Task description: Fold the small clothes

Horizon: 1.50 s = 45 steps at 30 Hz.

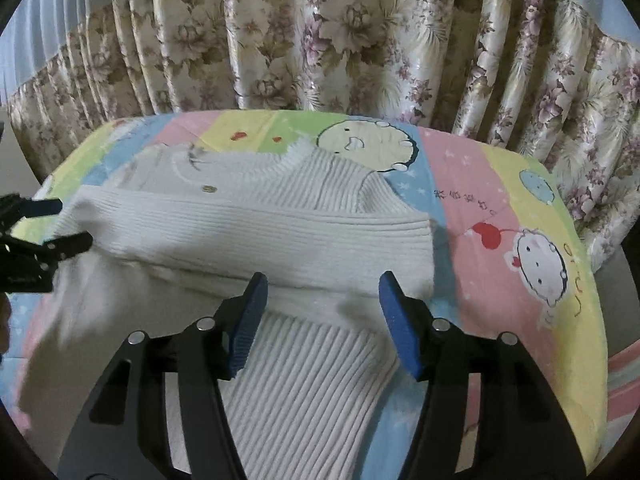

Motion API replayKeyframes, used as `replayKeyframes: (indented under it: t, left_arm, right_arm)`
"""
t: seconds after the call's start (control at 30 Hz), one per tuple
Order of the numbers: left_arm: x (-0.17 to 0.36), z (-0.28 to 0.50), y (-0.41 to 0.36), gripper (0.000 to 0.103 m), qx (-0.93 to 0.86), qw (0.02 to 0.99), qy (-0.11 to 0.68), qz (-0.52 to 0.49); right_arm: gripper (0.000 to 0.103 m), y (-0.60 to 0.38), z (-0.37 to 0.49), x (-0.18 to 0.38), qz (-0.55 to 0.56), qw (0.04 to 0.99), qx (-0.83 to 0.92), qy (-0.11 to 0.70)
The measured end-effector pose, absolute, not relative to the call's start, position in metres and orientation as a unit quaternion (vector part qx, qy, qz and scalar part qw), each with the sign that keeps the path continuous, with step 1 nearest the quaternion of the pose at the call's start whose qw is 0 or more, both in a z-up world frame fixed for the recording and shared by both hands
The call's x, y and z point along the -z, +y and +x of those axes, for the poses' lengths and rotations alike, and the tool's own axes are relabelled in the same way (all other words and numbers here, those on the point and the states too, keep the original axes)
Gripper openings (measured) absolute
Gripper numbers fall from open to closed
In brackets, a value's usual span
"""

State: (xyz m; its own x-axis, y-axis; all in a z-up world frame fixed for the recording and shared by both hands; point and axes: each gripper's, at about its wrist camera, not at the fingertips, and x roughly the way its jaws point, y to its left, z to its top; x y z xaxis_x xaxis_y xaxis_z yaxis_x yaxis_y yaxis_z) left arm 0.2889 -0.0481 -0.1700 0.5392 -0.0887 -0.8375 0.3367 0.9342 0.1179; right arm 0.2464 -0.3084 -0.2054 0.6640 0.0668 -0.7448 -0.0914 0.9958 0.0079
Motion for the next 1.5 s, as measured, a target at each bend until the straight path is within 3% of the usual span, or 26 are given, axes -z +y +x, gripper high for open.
replayKeyframes:
  t: [0.23,0.37,0.73,1.0,1.17,1.33,1.5]
  left_arm:
    - [0.149,0.241,-0.036,0.094,0.125,0.861,0.48,0.111]
    - [0.14,0.207,-0.031,0.096,0.116,0.865,0.474,0.115]
    - [0.137,0.131,0.007,0.096,0.128,0.866,0.478,0.069]
    - [0.168,0.1,0.038,0.096,0.096,0.852,0.508,0.083]
    - [0.184,0.083,0.021,0.096,0.101,0.842,0.518,0.114]
    - [0.195,0.075,0.006,0.096,0.104,0.834,0.526,0.131]
    - [0.194,0.071,0.025,0.096,0.099,0.83,0.545,0.069]
  right_arm:
    - [0.088,-0.288,0.194,0.185,0.005,0.915,-0.055,0.399]
    - [0.093,-0.282,0.166,0.184,0.024,0.913,-0.055,0.403]
    - [0.093,-0.292,0.096,0.198,0.059,0.894,-0.046,0.442]
    - [0.084,-0.307,0.044,0.233,0.085,0.866,-0.032,0.491]
    - [0.083,-0.314,0.025,0.233,0.121,0.86,-0.039,0.495]
    - [0.076,-0.309,0.013,0.231,0.106,0.855,-0.045,0.506]
    - [0.075,-0.311,0.011,0.237,0.114,0.848,-0.048,0.515]
